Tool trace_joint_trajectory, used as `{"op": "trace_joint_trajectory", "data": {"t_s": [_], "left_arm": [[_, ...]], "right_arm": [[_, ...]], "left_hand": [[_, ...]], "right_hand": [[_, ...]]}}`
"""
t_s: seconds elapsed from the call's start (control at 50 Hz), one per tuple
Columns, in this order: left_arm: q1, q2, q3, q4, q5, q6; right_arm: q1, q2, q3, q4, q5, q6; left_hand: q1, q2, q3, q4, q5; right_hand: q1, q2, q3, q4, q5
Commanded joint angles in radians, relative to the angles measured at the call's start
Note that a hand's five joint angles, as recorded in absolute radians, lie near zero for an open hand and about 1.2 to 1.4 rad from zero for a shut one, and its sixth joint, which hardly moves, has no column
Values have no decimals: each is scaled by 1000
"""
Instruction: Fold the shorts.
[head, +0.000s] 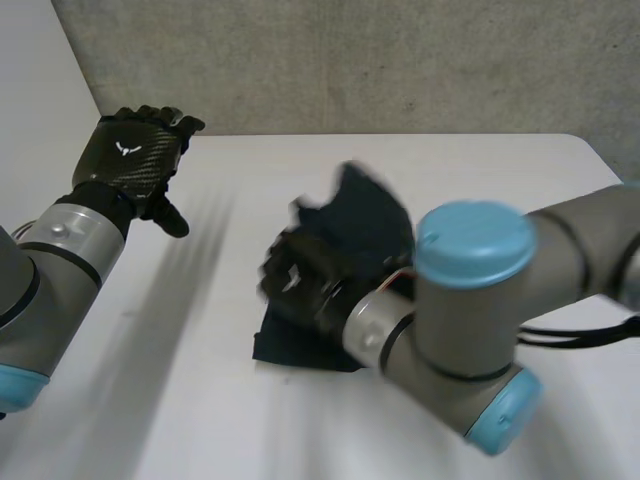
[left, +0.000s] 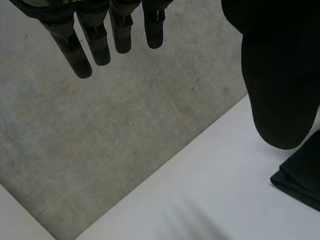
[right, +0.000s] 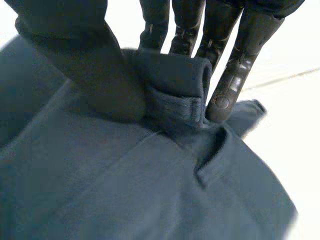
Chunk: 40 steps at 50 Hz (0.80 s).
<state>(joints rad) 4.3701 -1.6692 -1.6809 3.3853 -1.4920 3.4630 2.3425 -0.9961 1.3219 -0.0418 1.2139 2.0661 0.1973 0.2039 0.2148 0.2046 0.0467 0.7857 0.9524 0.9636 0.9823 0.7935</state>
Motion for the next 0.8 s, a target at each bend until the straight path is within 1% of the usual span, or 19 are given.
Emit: {"op": "trace_joint_trajectory", "data": {"t_s": [0.02,0.04,0.1,0.12,0.14,0.18,0.2,0.22,0.26,0.3,0.36,0.42,0.44,0.5,0.52,0.58,0.64,0.72,0.8], "left_arm": [[-53,-67,87,-1,-13,-1],[-63,-79,102,-1,-16,-1],[-101,-125,176,-1,-37,1],[-112,-139,197,-3,-43,1],[-136,-173,239,-9,-56,1],[-165,-211,280,-12,-65,-1],[-182,-233,300,-15,-68,-1],[-214,-276,334,-23,-73,-2],[-244,-319,362,-40,-76,-7],[-285,-397,403,-73,-80,-18],[-320,-486,446,-127,-89,-45],[-331,-552,474,-175,-119,-65],[-336,-599,492,-208,-155,-68],[-339,-652,513,-256,-227,-64],[-339,-675,524,-283,-279,-62],[-337,-693,533,-311,-327,-61],[-328,-696,530,-333,-332,-50],[-328,-667,526,-336,-320,-30],[-328,-574,529,-340,-289,-19]], "right_arm": [[-21,-21,-1,2,-57,225],[-57,-48,-4,-22,-44,346],[-130,-120,-3,-69,-5,576],[-178,-168,-4,-82,37,726],[-199,-188,-7,-82,65,805],[-222,-209,-13,-72,94,912],[-251,-213,-16,-49,117,993],[-259,-205,-21,-32,122,1014],[-269,-182,-36,5,121,1017],[-269,-119,-73,68,124,987],[-264,-21,-124,146,144,921],[-264,74,-165,192,162,869],[-264,95,-173,198,167,861],[-262,169,-196,204,182,845],[-262,184,-199,207,184,844],[-262,223,-210,209,185,821],[-261,225,-211,209,185,790],[-261,185,-211,207,188,740],[-262,68,-199,192,185,741]], "left_hand": [[-23,-29,-40,-30,-47],[-23,-29,-40,-30,-47],[-23,-29,-40,-30,-47],[-23,-29,-40,-30,-47],[-23,-29,-40,-30,-47],[-23,-29,-40,-30,-47],[-22,-29,-40,-29,-46],[-22,-29,-40,-29,-46],[-19,-26,-37,-26,-43],[-10,-17,-28,-18,-34],[4,-2,-13,-3,-20],[22,15,4,15,-2],[31,24,13,23,7],[34,27,16,27,10],[40,33,22,32,16],[43,36,25,35,19],[43,36,25,35,19],[51,45,34,44,28],[43,36,25,35,19]], "right_hand": [[-611,-778,-789,-808,-794],[-611,-778,-789,-808,-794],[-611,-778,-789,-808,-794],[-611,-778,-789,-808,-794],[-611,-778,-789,-808,-794],[-611,-778,-789,-808,-794],[-611,-778,-789,-808,-794],[-611,-778,-789,-808,-794],[-611,-778,-789,-808,-794],[-611,-778,-789,-808,-794],[-611,-778,-789,-808,-794],[-611,-778,-789,-808,-794],[-611,-778,-789,-808,-794],[-611,-778,-789,-808,-794],[-611,-778,-789,-808,-794],[-611,-778,-789,-808,-794],[-611,-778,-789,-808,-794],[-611,-778,-789,-808,-794],[-611,-778,-789,-808,-794]]}}
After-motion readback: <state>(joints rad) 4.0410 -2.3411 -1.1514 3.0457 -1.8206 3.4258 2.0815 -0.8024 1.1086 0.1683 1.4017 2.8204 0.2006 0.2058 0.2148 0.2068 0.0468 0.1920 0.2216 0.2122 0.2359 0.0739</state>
